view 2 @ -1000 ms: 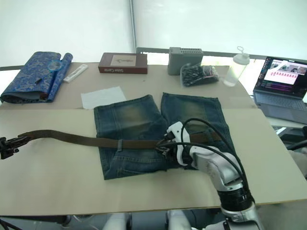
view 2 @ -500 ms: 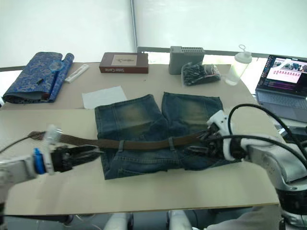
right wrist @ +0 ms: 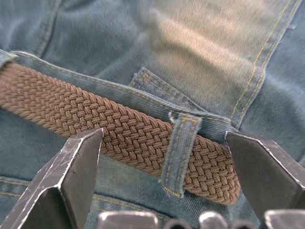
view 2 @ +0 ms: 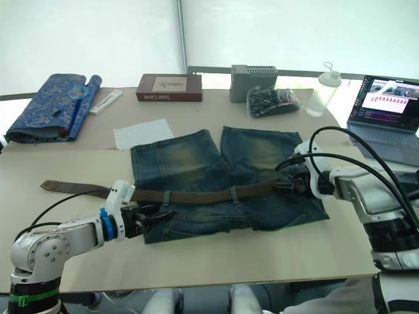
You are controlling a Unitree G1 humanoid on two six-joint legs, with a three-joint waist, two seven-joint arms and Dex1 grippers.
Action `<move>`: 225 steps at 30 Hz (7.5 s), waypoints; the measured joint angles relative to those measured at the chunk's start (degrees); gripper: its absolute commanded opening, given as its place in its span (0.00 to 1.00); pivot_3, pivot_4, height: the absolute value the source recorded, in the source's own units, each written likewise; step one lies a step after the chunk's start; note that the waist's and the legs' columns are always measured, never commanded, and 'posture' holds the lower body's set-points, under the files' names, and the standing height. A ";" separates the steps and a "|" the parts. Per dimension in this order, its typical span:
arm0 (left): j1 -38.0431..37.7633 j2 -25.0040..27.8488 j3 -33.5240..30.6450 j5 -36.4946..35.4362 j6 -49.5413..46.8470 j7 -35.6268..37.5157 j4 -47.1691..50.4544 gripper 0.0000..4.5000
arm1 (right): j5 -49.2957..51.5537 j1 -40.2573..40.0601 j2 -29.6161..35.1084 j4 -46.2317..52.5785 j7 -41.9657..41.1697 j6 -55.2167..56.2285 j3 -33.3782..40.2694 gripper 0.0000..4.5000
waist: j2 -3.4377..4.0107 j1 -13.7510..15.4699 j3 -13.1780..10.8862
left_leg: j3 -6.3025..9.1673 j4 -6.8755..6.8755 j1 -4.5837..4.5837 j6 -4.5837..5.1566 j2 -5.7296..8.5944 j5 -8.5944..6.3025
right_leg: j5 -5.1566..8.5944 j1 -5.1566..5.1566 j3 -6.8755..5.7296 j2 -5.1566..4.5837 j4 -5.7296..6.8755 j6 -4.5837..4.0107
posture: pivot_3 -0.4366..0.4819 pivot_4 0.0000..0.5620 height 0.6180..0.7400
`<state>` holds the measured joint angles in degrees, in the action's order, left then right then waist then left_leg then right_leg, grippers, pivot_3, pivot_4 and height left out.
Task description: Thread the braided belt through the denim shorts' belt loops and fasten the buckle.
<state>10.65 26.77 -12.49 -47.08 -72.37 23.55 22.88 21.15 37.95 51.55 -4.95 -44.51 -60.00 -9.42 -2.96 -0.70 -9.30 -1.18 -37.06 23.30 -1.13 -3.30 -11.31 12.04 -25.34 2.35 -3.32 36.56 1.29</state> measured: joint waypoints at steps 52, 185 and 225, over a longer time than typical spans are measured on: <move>34.20 21.65 18.11 28.20 41.18 43.60 -48.21 0.59 | 15.37 -36.95 -5.35 37.22 -15.33 22.30 20.72 0.00 | 0.50 0.95 -0.29 | 0.65 0.01 0.60 0.02 0.48 0.38 | 0.05 0.27 0.09 -0.01 -0.49 0.40 | 0.48 0.27 0.82; 16.23 17.32 26.85 43.49 59.42 39.05 -32.73 0.68 | -26.93 -9.38 2.30 8.40 -15.35 34.32 -14.96 0.19 | 0.62 0.39 0.44 | 0.35 -0.82 -0.49 0.56 0.47 -0.52 | 0.54 1.34 0.24 -0.25 -0.53 0.49 | 0.48 0.27 0.82; 30.99 0.84 -4.07 46.30 3.15 -21.08 -29.42 0.98 | 2.68 -13.11 -17.47 33.50 -10.49 29.01 5.00 0.92 | 0.38 0.03 -0.06 | 0.73 -0.72 0.47 0.45 0.51 0.14 | 0.04 1.06 0.09 -0.08 -0.42 1.02 | 0.48 0.27 0.82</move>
<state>41.64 27.61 -16.56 -0.78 -69.22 2.47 -6.54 23.84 24.84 34.07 28.55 -55.00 -30.99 -4.42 -2.58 -0.67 -9.36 -0.45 -37.78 23.77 -0.68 -2.79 -11.17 12.08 -24.28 2.44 -3.40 36.14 2.31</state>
